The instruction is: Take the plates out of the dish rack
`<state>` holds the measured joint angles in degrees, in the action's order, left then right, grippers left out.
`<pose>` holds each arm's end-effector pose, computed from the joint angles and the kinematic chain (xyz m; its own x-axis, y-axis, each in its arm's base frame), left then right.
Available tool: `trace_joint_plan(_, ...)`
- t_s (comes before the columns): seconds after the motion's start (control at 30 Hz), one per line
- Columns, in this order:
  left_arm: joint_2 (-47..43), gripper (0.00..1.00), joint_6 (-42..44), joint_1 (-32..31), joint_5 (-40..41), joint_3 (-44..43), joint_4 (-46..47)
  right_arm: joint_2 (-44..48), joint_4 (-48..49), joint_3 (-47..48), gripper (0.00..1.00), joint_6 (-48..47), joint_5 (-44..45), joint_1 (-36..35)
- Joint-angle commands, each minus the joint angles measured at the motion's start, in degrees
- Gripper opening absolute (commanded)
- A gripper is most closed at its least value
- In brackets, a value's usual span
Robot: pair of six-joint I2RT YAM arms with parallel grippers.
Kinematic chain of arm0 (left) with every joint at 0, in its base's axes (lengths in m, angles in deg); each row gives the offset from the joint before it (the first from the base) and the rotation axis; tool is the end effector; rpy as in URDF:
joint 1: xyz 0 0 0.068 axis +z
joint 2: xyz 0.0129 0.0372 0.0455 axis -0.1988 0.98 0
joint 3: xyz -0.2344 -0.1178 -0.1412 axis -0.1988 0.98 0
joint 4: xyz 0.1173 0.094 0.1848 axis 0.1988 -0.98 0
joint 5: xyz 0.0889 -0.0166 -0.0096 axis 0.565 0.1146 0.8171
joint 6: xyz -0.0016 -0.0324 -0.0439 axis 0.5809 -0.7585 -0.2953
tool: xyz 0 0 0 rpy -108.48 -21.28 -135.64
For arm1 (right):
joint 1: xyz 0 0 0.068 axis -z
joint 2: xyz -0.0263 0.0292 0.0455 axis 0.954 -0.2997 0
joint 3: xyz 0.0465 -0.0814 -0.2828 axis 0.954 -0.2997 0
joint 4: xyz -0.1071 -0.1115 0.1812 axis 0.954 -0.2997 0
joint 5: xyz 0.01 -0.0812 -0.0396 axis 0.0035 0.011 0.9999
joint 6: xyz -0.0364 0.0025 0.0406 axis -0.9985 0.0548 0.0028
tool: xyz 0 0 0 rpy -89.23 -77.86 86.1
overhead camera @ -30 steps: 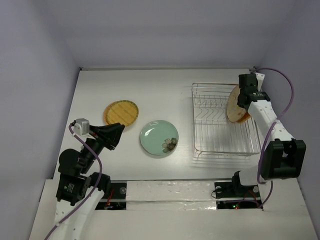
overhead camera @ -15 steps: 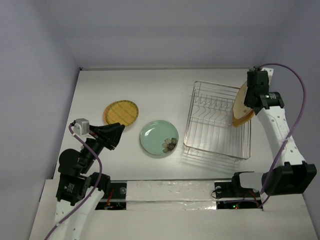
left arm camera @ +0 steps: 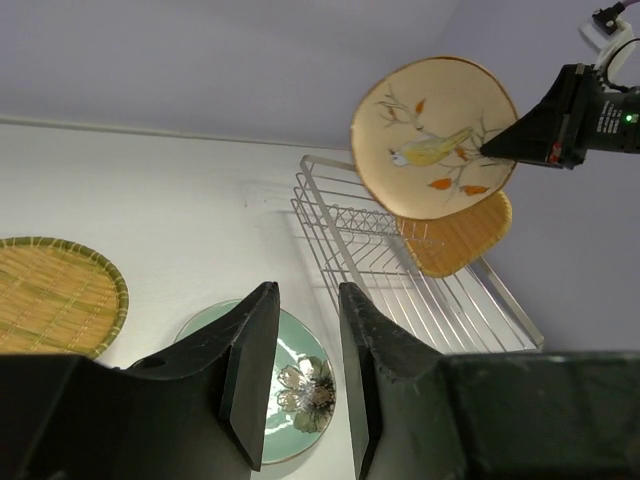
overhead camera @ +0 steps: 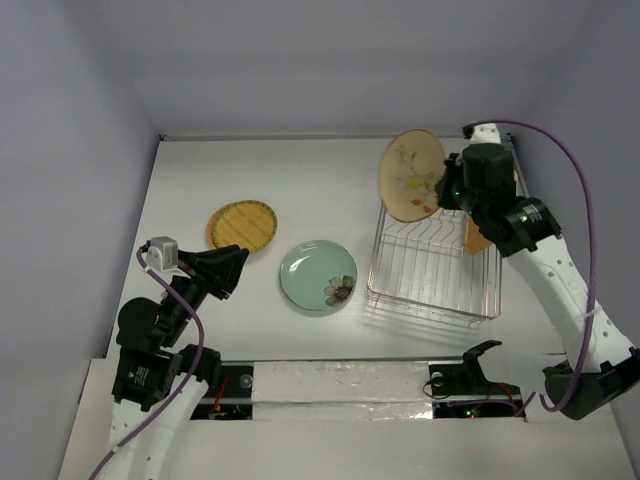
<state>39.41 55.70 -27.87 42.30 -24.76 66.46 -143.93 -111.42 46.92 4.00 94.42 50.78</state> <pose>0.0117 -0.0146 0.3413 0.0171 -0.4330 -0.9012 0.6029 0.7235 -0.3362 0.1870 0.0621 0.4420 -0.4593 0.0889 -0.8838 0.0328 0.9960 0.0832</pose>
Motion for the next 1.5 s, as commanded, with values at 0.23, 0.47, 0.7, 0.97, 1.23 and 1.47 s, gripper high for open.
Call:
trace_joint_plan(0.23,0.55,0.28,-0.17,-0.30,1.06,-0.06,1.73,-6.75,28.91,-10.03,0.00,9.80,-26.79,-15.39)
trace_joint_plan(0.47,0.55,0.28,-0.26,-0.30,1.24,-0.15,1.64,-15.19,32.60,-12.49,0.00,10.16,-31.02,-20.14)
trace_joint_plan(0.7,0.64,0.28,-0.34,-0.30,1.33,-0.06,1.55,-19.41,34.36,-16.01,0.00,10.33,-32.16,-20.14)
trace_joint_plan(0.97,0.46,0.28,-0.26,-0.30,1.50,-0.15,1.47,-21.87,35.24,-18.30,0.00,11.12,-34.01,-20.14)
trace_joint_plan(1.23,0.29,0.28,-0.34,-0.30,1.42,-0.15,1.55,-22.40,31.38,-20.06,0.25,10.34,-27.88,-20.14)
trace_joint_plan(1.47,0.20,0.28,-0.34,-0.30,1.24,-0.15,1.64,-21.96,26.46,-21.20,0.53,8.22,-23.65,-20.14)
